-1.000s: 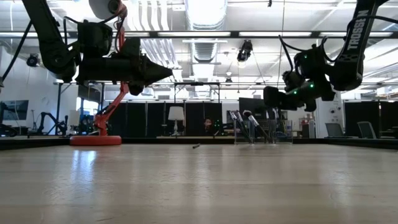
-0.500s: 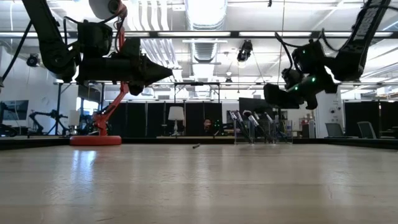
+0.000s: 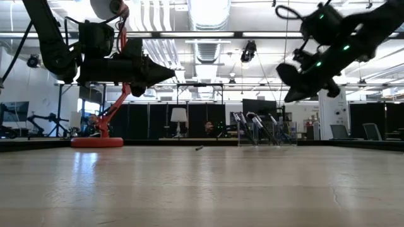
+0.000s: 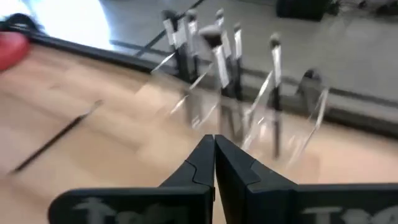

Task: Put items in baskets/containers
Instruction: Put the white eyeshadow brush into the transparent organizer

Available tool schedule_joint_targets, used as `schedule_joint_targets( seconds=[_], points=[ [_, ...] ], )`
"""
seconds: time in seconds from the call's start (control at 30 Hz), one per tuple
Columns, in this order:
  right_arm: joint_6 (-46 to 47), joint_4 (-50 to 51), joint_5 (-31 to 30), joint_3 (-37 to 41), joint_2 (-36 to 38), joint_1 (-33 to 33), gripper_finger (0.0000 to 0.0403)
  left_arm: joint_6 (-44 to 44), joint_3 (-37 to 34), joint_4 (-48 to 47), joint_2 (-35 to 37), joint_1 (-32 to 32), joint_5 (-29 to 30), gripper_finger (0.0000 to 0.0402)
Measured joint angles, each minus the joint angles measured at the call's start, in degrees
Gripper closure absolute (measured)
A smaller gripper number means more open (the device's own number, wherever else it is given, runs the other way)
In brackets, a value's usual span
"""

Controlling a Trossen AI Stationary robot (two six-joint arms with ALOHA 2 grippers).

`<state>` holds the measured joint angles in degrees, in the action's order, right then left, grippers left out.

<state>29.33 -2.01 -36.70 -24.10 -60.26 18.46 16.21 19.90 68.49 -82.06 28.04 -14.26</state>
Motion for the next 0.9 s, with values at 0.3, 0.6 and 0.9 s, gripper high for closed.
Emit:
schedule_joint_targets(
  seconds=[0.3,0.6,0.9],
  points=[
    [36.3,25.9,-5.4,-1.3,2.3,-23.6,0.0394,-0.1,0.0,-0.6,0.0,0.0,0.0,0.0381],
    [67.3,49.4,6.1,-12.0,-7.2,-38.3,0.0394,-0.1,0.0,-1.0,0.0,0.0,0.0,0.0381],
    [95.0,58.6,18.9,-18.6,-15.4,-50.5,0.0394,-0.2,0.0,-1.9,0.0,0.0,0.0,0.0381]
  ],
)
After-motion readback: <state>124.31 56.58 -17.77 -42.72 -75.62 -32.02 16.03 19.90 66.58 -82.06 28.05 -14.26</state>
